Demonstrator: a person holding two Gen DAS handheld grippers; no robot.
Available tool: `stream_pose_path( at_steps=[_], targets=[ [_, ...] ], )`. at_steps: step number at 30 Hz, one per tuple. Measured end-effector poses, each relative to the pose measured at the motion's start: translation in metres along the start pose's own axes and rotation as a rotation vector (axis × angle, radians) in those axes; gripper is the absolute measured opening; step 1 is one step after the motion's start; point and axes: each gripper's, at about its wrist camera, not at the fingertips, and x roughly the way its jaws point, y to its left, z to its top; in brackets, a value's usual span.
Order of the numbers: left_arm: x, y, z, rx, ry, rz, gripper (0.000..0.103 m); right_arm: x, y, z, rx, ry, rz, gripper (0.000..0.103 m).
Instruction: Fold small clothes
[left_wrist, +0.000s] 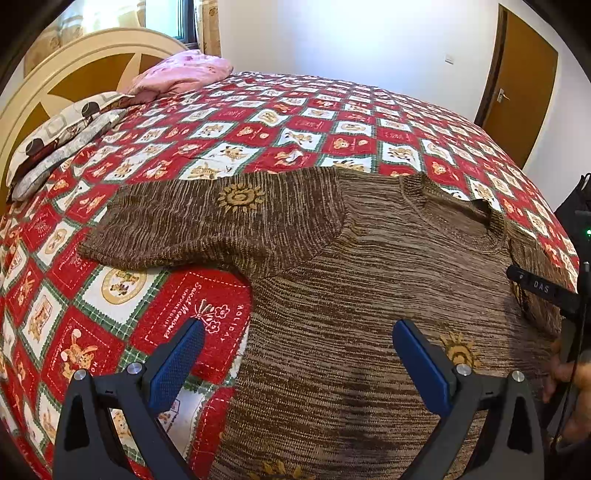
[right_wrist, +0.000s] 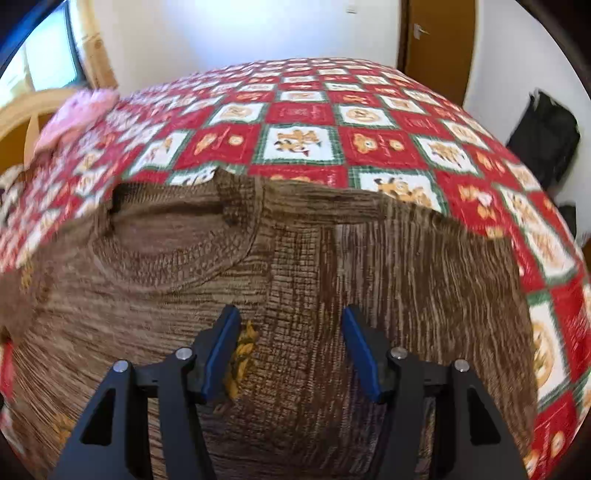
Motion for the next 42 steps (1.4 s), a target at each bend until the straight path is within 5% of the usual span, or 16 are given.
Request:
stream_pose_path(
  at_steps=[2,5,8,13,19,25,32,34,36,40,42],
  targets=[
    [0.003,-0.001,-0.001,-0.001,0.010,-0.003,0.102,-0.002,-0.004,0.000,-0.003,0.001,-0.002,0.046],
    [0.003,-0.002,-0.002,0.004,0.012,-0.008,0.102,-0.006,-0.028,0.003,0.112,0.013,0.051,0.014],
    [0.003,-0.002,-0.002,0.001,0.014,-0.014,0.102,-0.005,-0.054,0.000,0.236,0.027,0.153,0.011],
    [0.000,0.000,-0.001,-0.003,0.007,-0.011,0.102,-0.022,-0.047,0.001,0.260,-0.013,0.203,0.012],
    [-0.002,0.004,0.000,-0.014,0.001,-0.007,0.102,-0.046,0.015,0.013,0.149,-0.060,0.228,0.012],
    [-0.003,0.005,0.000,-0.006,-0.002,0.002,0.102,-0.018,0.065,0.008,0.068,-0.018,0.252,0.012],
    [0.001,0.003,0.000,-0.003,0.009,0.007,0.102,0.007,0.077,0.005,0.085,-0.017,0.246,0.017],
    [0.000,0.002,0.001,0.002,0.008,0.001,0.102,0.008,0.079,0.008,0.076,-0.021,0.268,0.026],
    [-0.002,0.001,0.001,0.012,0.000,0.000,0.102,0.003,0.078,0.007,0.067,-0.016,0.335,0.061],
    [-0.005,0.005,0.003,0.016,-0.019,0.016,0.102,-0.042,0.060,0.002,0.069,-0.152,0.323,0.055],
    [-0.003,0.014,0.004,-0.002,-0.020,0.027,0.102,-0.058,0.042,-0.004,0.099,-0.170,0.261,0.039]
  ],
)
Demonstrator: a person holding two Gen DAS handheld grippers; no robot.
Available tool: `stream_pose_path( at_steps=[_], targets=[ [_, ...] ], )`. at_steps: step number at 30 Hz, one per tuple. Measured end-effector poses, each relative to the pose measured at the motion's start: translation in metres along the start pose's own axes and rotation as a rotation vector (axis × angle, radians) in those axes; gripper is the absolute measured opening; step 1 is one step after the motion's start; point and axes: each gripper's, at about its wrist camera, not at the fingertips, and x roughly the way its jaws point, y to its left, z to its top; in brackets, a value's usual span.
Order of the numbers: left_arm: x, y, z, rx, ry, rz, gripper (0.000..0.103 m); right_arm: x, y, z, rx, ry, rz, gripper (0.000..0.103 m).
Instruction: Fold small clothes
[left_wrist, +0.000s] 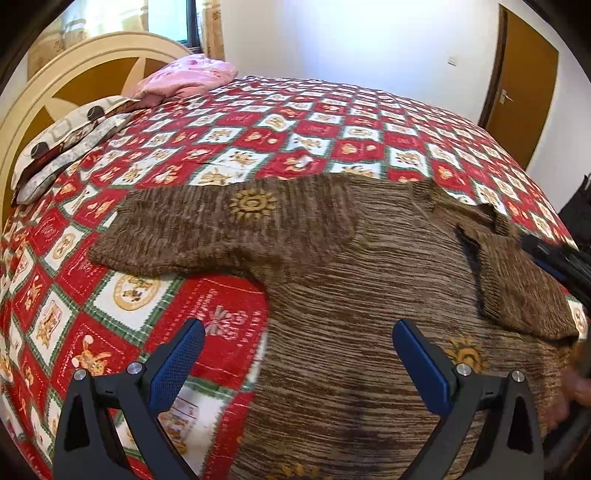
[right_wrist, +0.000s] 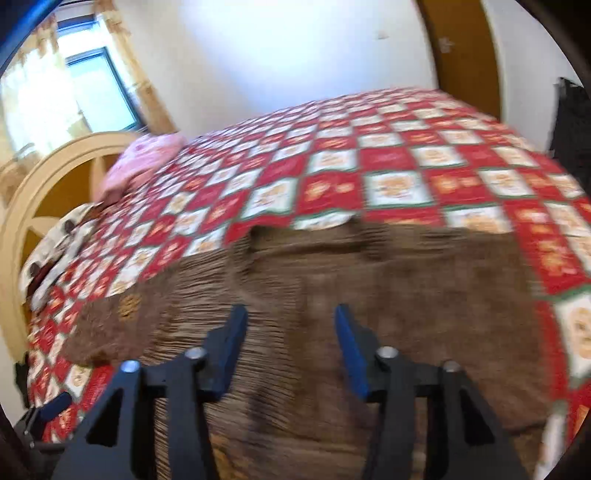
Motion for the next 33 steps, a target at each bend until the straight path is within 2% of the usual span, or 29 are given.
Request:
stream_pose_path(
  at_steps=[4,7,11,13,15,18,22,25,26,28,31,33],
  targets=[
    [0.009,0.028,-0.001,-0.070,0.011,0.063,0.102,0.000,-0.027,-0.021,0.032,0.072,-0.102,0.038],
    [0.013,0.048,-0.003,-0.107,0.018,0.117,0.102,0.014,-0.035,-0.043,0.044,0.122,-0.117,0.041],
    [0.004,0.089,0.006,-0.154,-0.035,0.208,0.102,0.016,-0.025,-0.043,-0.023,0.099,-0.139,0.057],
    [0.001,0.119,0.017,-0.212,-0.076,0.264,0.102,0.016,-0.024,-0.044,-0.025,0.090,-0.135,0.059],
    [0.003,0.154,0.029,-0.316,-0.099,0.297,0.102,0.016,-0.021,-0.044,-0.031,0.083,-0.140,0.059],
    [0.013,0.194,0.041,-0.459,-0.115,0.211,0.102,0.015,-0.019,-0.047,-0.039,0.081,-0.147,0.059],
    [0.034,0.207,0.054,-0.489,-0.085,0.196,0.102,0.007,-0.019,-0.045,-0.001,0.085,-0.113,0.059],
    [0.052,0.212,0.053,-0.555,-0.039,0.142,0.100,-0.010,-0.009,-0.041,-0.013,0.050,-0.088,0.059],
    [0.056,0.214,0.052,-0.569,-0.028,0.127,0.089,-0.014,-0.005,-0.041,-0.026,0.036,-0.086,0.059],
    [0.069,0.215,0.047,-0.602,0.016,0.100,0.076,-0.023,0.004,-0.039,-0.047,0.014,-0.072,0.059],
    [0.071,0.210,0.043,-0.585,-0.011,0.138,0.071,-0.030,0.013,-0.036,-0.053,0.006,-0.039,0.059],
    [0.072,0.207,0.042,-0.564,-0.019,0.158,0.059,-0.031,0.016,-0.035,-0.053,0.007,-0.028,0.059]
  ],
)
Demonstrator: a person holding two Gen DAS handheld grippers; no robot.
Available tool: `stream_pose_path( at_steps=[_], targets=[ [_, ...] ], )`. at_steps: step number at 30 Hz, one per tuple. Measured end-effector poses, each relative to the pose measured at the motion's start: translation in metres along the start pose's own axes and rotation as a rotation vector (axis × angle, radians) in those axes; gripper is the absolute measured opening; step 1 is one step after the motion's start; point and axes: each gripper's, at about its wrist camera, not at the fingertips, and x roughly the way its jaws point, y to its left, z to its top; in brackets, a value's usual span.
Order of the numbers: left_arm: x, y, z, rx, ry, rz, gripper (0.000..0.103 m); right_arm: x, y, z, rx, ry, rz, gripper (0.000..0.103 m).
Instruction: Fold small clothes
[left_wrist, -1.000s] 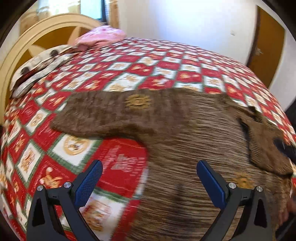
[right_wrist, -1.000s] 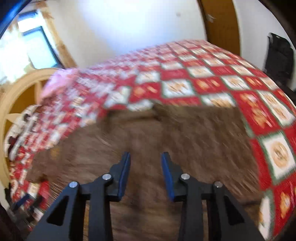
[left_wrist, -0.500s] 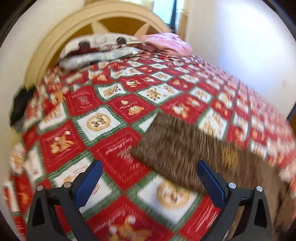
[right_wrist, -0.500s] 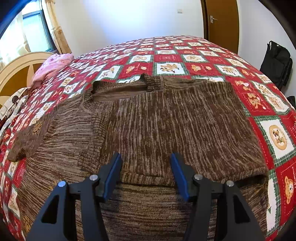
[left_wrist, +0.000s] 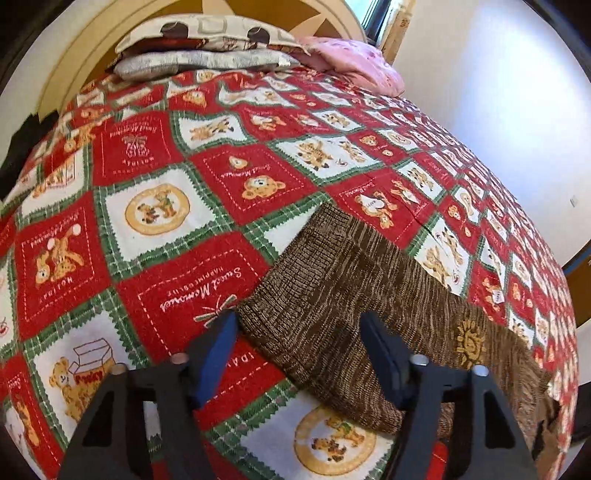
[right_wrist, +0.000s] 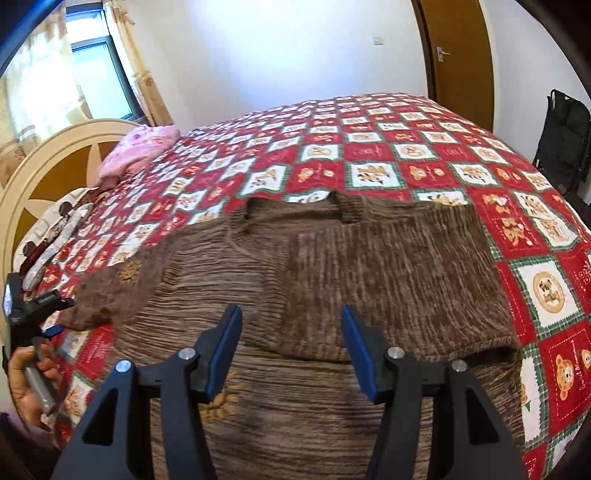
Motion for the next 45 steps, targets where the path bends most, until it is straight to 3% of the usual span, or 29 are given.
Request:
stream_pose_path(
  at_steps=[2,4,7,10,14,17,21,24,27,30,36,39,40,41,43,45],
  targets=[
    [0.001,0.001,0.000,0.011,0.000,0.011,0.031,-0.001,0.002,0.001,0.009,-0.001,0.010,0.059],
    [0.003,0.004,0.004,-0.004,0.010,-0.024,0.010,-0.001,0.003,0.000,0.014,-0.001,0.016,0.059],
    [0.002,0.002,0.012,-0.007,0.010,-0.054,0.010,-0.002,0.003,-0.004,0.023,0.008,0.028,0.059],
    [-0.010,-0.016,0.015,0.056,-0.044,-0.041,0.010,-0.002,-0.002,-0.006,0.050,0.012,0.030,0.059],
    [-0.036,-0.061,0.012,0.168,-0.109,-0.084,0.010,-0.006,-0.014,-0.005,0.101,0.010,0.029,0.059],
    [-0.062,-0.106,0.000,0.270,-0.153,-0.165,0.010,-0.011,-0.023,-0.003,0.126,-0.001,0.024,0.059],
    [-0.106,-0.183,-0.052,0.481,-0.194,-0.322,0.010,-0.014,-0.035,-0.002,0.161,-0.010,0.006,0.059],
    [-0.113,-0.228,-0.108,0.618,-0.148,-0.400,0.010,-0.013,-0.044,-0.004,0.194,0.002,0.010,0.059],
    [-0.098,-0.250,-0.154,0.681,-0.058,-0.413,0.010,-0.011,-0.049,-0.008,0.203,0.014,0.006,0.059],
    [-0.083,-0.256,-0.179,0.700,-0.001,-0.386,0.011,-0.010,-0.051,-0.010,0.200,0.032,0.015,0.059],
    [-0.081,-0.241,-0.196,0.754,0.107,-0.395,0.013,-0.008,-0.054,-0.011,0.202,0.042,0.018,0.059],
    [-0.097,-0.213,-0.185,0.692,0.123,-0.434,0.016,-0.004,-0.054,-0.006,0.217,0.056,0.040,0.060],
    [-0.102,-0.204,-0.181,0.677,0.124,-0.445,0.026,-0.005,-0.052,-0.003,0.218,0.057,0.049,0.062],
    [-0.107,-0.194,-0.179,0.668,0.124,-0.452,0.043,-0.004,-0.049,0.001,0.213,0.056,0.064,0.067],
    [-0.114,-0.171,-0.173,0.648,0.087,-0.462,0.063,-0.003,-0.044,0.008,0.202,0.052,0.091,0.076],
    [-0.119,-0.150,-0.165,0.609,0.016,-0.420,0.065,0.000,-0.036,0.016,0.187,0.048,0.119,0.078]
  ],
)
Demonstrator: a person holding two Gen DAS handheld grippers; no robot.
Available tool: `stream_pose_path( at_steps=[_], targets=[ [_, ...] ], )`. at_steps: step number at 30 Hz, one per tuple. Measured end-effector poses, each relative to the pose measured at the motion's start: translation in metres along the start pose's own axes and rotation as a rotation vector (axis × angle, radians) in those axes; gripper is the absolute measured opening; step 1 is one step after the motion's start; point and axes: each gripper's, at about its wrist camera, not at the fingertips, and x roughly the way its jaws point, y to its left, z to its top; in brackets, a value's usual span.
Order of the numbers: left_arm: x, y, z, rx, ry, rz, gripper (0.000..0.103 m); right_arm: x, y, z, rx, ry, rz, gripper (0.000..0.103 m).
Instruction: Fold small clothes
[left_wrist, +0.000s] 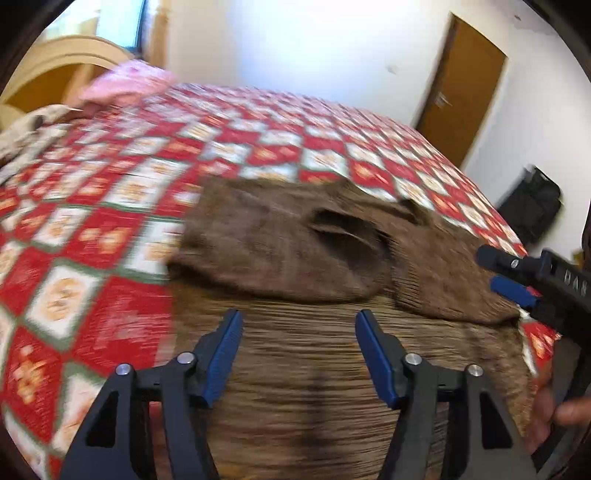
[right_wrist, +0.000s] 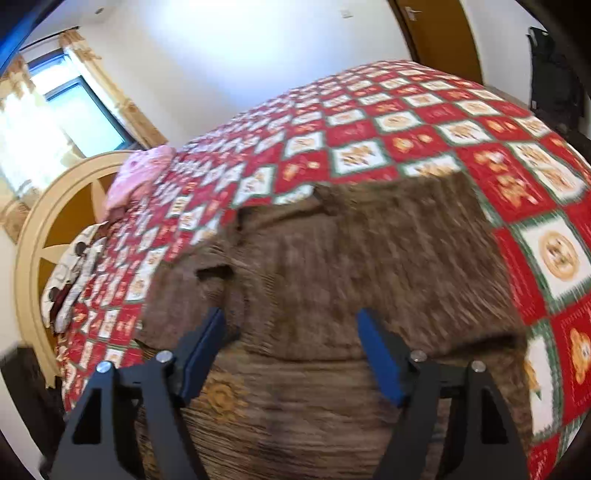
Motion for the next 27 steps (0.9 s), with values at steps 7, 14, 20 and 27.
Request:
stream_pose_path(
  at_steps=[7,14,20,27],
  targets=[
    [0.016,0.037,0.003,-0.110,0.030,0.126,0.065,0.044,0.065,0.012,-0.242,0.050,0.012,0.078],
    [0.020,0.064,0.020,-0.187,0.009,0.196,0.065,0.095,0.109,0.007,-0.547,0.087,-0.068,0.078],
    [0.049,0.068,0.015,-0.193,0.076,0.243,0.065,0.138,0.119,0.004,-0.744,0.148,-0.133,0.076],
    [0.058,0.068,0.005,-0.188,0.067,0.295,0.065,0.140,0.042,0.056,-0.412,0.093,-0.252,0.053]
  ],
)
